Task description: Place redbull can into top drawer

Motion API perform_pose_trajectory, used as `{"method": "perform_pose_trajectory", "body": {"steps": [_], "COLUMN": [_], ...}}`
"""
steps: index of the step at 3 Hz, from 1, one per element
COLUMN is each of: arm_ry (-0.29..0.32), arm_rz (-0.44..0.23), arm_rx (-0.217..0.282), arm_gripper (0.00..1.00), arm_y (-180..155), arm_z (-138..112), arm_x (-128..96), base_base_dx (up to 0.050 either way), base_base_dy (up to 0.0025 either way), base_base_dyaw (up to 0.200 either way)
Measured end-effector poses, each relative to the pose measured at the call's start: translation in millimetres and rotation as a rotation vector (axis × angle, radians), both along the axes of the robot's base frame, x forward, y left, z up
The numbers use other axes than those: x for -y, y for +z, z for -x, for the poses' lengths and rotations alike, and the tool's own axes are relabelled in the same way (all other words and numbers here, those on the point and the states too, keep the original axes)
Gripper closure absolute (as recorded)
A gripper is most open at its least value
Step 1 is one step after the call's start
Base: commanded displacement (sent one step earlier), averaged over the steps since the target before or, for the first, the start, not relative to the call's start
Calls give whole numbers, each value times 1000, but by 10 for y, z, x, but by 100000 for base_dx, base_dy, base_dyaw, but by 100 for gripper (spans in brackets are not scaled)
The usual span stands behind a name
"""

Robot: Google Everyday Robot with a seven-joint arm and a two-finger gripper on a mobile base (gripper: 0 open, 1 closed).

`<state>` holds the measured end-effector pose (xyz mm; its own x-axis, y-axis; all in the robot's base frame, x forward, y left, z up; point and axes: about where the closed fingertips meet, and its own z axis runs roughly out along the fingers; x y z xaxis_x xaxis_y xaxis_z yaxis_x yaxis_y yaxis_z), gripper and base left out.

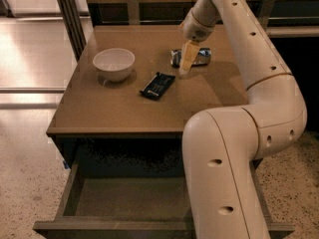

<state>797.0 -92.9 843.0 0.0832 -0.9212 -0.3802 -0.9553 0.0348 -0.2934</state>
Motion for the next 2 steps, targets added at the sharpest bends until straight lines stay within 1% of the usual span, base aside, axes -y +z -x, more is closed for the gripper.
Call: {"method": "perform_pose_trajectory", "body": {"steps": [1,2], "arm_ry": [-14,-14], "arm_rz": [28,28], "arm_rx": [-25,-25], "arm_gripper": [0,19], "arm_y": [-77,-79], "arm_z": [23,23], "arm_x": [53,54], "base_base_dx": [0,0], "base_base_dy": [0,0], "base_base_dyaw": [0,0]}}
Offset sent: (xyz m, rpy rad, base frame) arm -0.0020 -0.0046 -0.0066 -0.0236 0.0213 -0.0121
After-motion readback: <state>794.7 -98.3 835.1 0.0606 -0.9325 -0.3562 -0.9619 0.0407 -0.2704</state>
